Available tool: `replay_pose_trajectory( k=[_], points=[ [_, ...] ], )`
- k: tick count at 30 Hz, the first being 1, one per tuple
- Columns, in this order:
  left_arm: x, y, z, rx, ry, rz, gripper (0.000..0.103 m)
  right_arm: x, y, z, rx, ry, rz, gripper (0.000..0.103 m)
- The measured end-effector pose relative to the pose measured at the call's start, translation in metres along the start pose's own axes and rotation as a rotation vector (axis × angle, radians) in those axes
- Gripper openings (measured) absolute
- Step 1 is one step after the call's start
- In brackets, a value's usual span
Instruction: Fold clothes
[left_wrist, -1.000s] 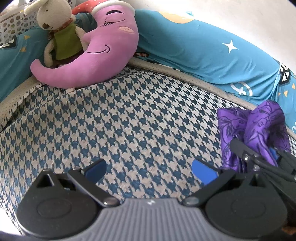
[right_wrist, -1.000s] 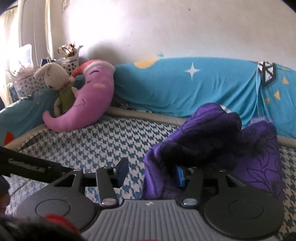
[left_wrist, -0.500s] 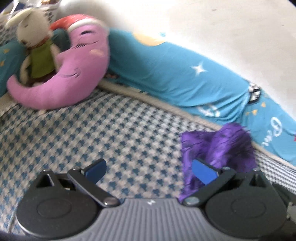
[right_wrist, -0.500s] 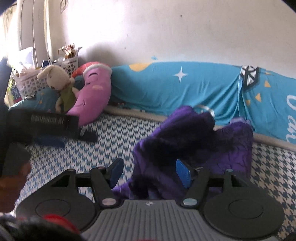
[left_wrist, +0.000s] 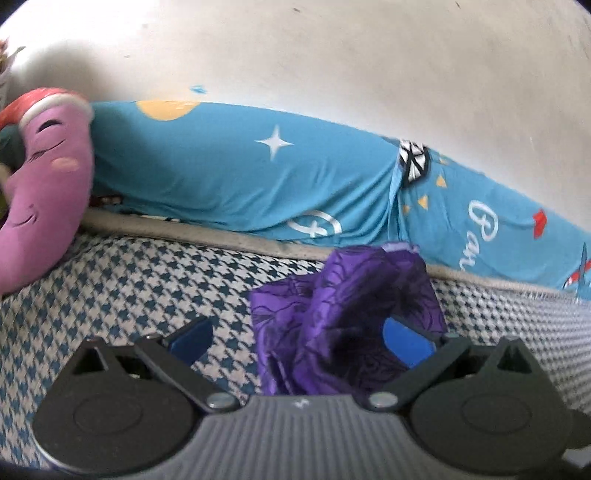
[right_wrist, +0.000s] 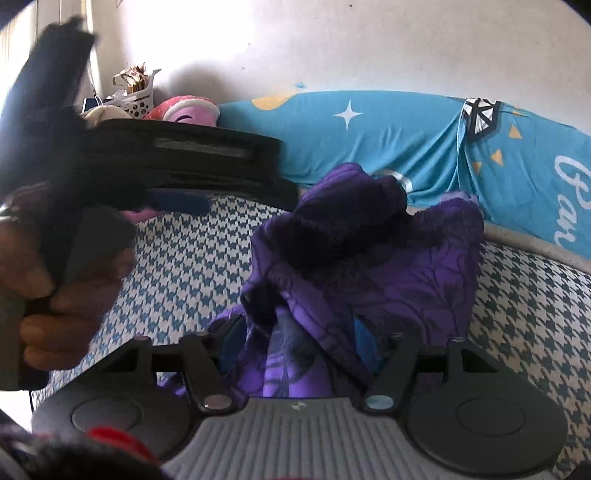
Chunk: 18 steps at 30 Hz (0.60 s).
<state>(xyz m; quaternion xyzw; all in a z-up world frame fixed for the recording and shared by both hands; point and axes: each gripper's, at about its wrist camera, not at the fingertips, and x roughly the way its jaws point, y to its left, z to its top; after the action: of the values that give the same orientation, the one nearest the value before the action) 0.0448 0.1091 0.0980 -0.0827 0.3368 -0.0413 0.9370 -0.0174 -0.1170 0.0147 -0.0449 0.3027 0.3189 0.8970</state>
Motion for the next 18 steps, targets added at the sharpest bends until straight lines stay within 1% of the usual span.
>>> replay_pose_trajectory(
  k=[3, 7, 11, 15, 18],
  points=[
    [0.010, -0.011, 0.004, 0.048, 0.006, 0.002, 0.103, -0.004, -0.004, -0.001, 0.006, 0.001, 0.000, 0.064],
    [0.022, -0.026, 0.008, 0.142, 0.021, -0.005, 0.103, -0.007, -0.010, -0.002, 0.033, 0.001, -0.003, 0.064],
    [0.036, -0.032, 0.005, 0.210, 0.069, -0.008, 0.103, -0.009, -0.016, -0.002, 0.061, 0.006, 0.004, 0.064],
    [0.048, -0.030, 0.000, 0.250, 0.092, 0.049, 0.101, -0.009, -0.021, -0.004, 0.075, 0.014, 0.004, 0.064],
    [0.055, -0.022, -0.001, 0.226, 0.094, 0.101, 0.098, -0.009, -0.026, -0.005, 0.091, 0.021, 0.001, 0.064]
  ],
)
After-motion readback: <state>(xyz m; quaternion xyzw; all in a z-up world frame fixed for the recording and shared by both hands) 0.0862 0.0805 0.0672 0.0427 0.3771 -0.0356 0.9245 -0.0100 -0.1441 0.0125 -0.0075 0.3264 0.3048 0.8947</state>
